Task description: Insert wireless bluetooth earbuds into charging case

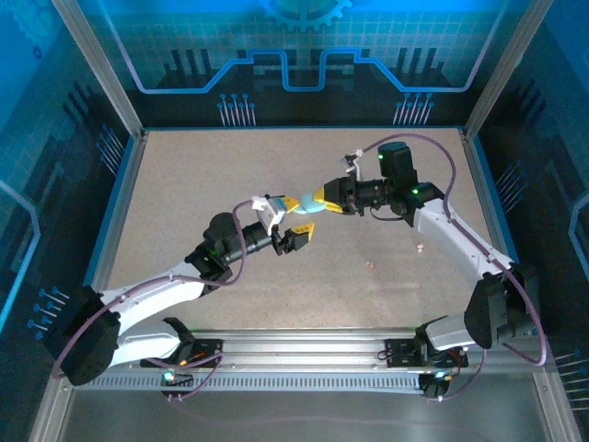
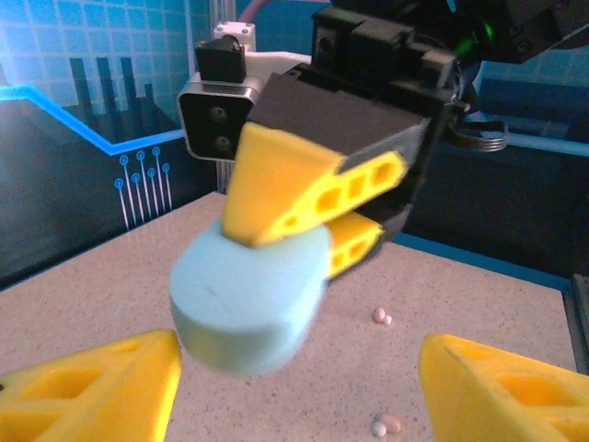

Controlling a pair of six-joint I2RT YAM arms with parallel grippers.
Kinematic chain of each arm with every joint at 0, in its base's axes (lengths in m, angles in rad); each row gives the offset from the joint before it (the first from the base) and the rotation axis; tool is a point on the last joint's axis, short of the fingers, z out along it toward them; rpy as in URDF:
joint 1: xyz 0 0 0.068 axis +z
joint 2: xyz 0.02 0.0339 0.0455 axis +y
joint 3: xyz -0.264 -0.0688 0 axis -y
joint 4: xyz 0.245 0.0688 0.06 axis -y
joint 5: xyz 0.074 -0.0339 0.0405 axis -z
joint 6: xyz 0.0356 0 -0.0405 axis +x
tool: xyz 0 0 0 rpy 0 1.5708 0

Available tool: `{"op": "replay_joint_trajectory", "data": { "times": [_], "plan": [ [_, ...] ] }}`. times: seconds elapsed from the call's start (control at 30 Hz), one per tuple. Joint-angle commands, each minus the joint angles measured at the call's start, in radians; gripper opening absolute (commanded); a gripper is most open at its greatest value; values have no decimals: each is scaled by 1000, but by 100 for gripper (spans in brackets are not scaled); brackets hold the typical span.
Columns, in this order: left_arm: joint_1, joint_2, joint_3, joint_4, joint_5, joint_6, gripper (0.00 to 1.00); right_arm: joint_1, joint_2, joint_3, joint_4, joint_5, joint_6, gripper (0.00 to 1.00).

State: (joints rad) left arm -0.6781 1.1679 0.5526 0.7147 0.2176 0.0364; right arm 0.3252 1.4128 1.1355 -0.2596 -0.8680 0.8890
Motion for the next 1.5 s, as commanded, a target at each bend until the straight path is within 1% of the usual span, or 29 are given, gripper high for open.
{"op": "replay_joint_trajectory", "data": {
  "times": [0.0,0.1,0.17,0.23,0.3,0.4,0.5,0.53,0.63,0.77,0.93,1.13,1.3,1.4,1.47],
  "plan": [
    [-6,-70,-43,-41,-96,18,72,-57,13,-46,60,168,15,17],
    [-5,-139,-64,-91,-191,17,76,-81,86,-68,64,254,3,17],
    [-3,-181,-53,-170,-257,6,79,-81,141,-66,72,289,-22,17],
    [6,-214,-21,-290,-325,-22,83,-81,203,-62,84,324,-30,17],
    [22,-226,24,-407,-364,-75,85,-81,263,-53,92,348,-28,18],
    [66,-212,107,-597,-366,-184,90,-73,357,-24,107,357,-31,18],
    [90,-191,157,-683,-355,-242,96,-55,442,7,120,359,-30,19],
    [95,-188,158,-685,-357,-256,99,-47,470,19,124,359,-30,18],
    [106,-191,153,-670,-348,-269,99,-29,536,47,139,364,-20,19],
    [114,-191,154,-677,-353,-269,99,-17,583,70,158,384,-16,20],
    [123,-191,165,-690,-320,-293,99,-12,627,85,166,414,-21,23],
    [130,-183,181,-707,-264,-275,99,-11,626,84,129,431,-47,37],
    [134,-180,186,-704,-242,-264,99,-11,577,86,45,481,-96,52],
    [137,-179,189,-702,-229,-262,99,-12,542,107,-29,521,-142,58],
    [139,-178,190,-702,-217,-262,99,-14,518,128,-87,550,-178,59]
  ]
}}
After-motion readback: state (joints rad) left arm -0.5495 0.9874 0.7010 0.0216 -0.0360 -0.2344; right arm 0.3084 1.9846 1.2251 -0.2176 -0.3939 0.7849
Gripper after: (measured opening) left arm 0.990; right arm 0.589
